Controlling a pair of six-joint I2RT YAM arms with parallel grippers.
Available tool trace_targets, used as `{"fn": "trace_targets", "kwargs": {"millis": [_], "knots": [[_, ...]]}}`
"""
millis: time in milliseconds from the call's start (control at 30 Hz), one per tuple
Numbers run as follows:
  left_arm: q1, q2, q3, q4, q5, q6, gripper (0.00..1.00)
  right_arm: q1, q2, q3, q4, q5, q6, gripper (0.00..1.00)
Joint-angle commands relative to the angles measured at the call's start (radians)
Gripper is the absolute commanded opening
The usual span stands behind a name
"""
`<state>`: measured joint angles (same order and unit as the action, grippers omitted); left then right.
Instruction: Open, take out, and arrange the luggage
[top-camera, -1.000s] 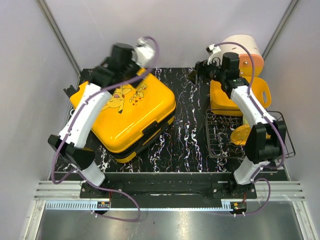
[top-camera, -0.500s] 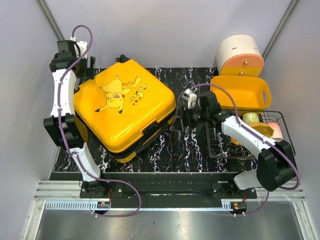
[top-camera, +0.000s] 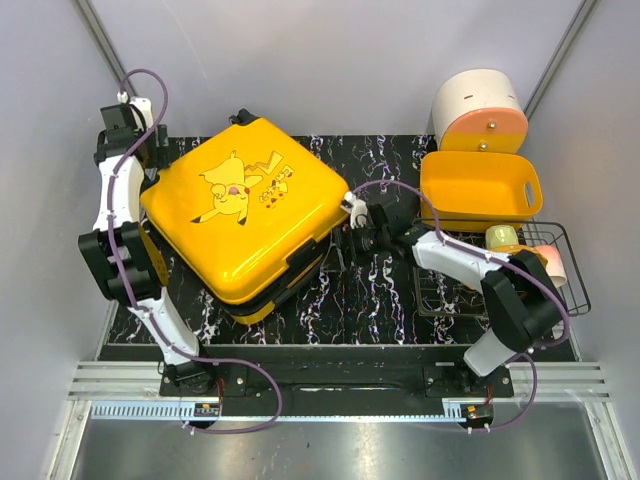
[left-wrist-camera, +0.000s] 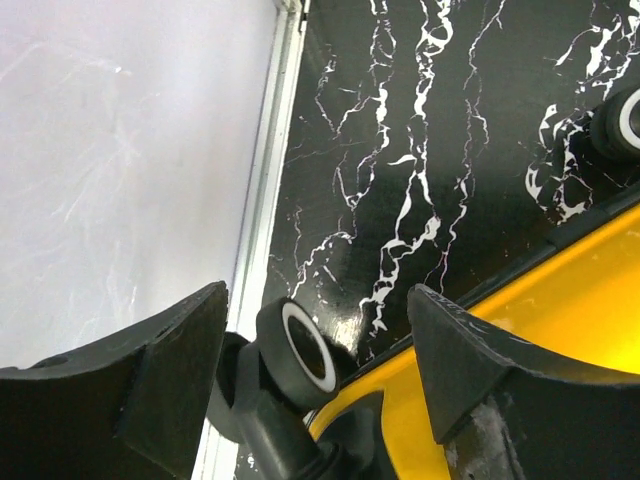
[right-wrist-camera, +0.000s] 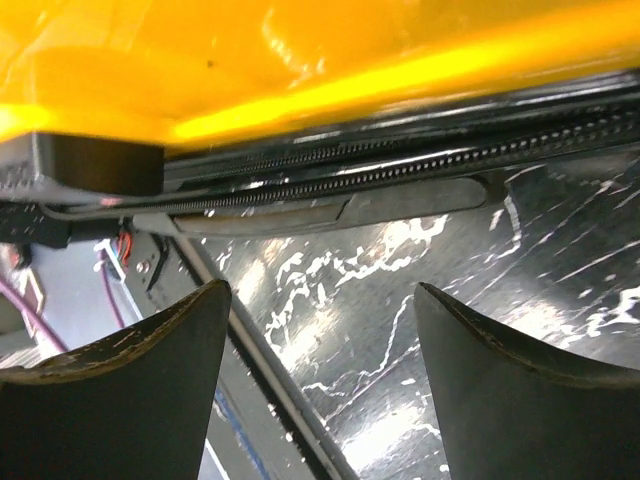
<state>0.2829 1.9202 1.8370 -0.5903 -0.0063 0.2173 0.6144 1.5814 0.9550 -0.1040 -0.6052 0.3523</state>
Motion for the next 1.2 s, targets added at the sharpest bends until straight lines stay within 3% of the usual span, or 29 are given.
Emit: {"fn": "trace_targets", "kwargs": {"millis": [0, 333, 500, 800, 933, 1000, 1167], "knots": [[-0.001, -0.059, -0.192, -0.195, 0.008, 0.068, 0.76, -0.01, 0.064, 0.145, 0.082, 0.084, -0.048, 0.82], [0.004, -0.248, -0.459, -0.266, 0.129, 0.033, 0.72, -0.198, 0.308, 0.518, 0.056, 0.108, -0.145, 0.82], [0.021, -0.354, -0.527, -0.267, 0.164, -0.019, 0.72, -0.22, 0.403, 0.665, 0.012, 0.041, -0.204, 0.84], [0.021, -0.515, -0.539, -0.479, 0.328, 0.04, 0.7, -0.277, 0.335, 0.748, -0.108, 0.065, -0.285, 0.9], [0.022, -0.621, -0.59, -0.52, 0.367, 0.073, 0.69, -0.306, 0.226, 0.687, -0.215, 0.05, -0.325, 0.91], [0.021, -0.648, -0.549, -0.51, 0.349, 0.086, 0.74, -0.305, 0.125, 0.621, -0.246, 0.029, -0.328, 0.91], [0.021, -0.561, -0.247, -0.47, 0.261, 0.054, 0.81, -0.297, -0.052, 0.351, -0.247, -0.047, -0.187, 0.88]]}}
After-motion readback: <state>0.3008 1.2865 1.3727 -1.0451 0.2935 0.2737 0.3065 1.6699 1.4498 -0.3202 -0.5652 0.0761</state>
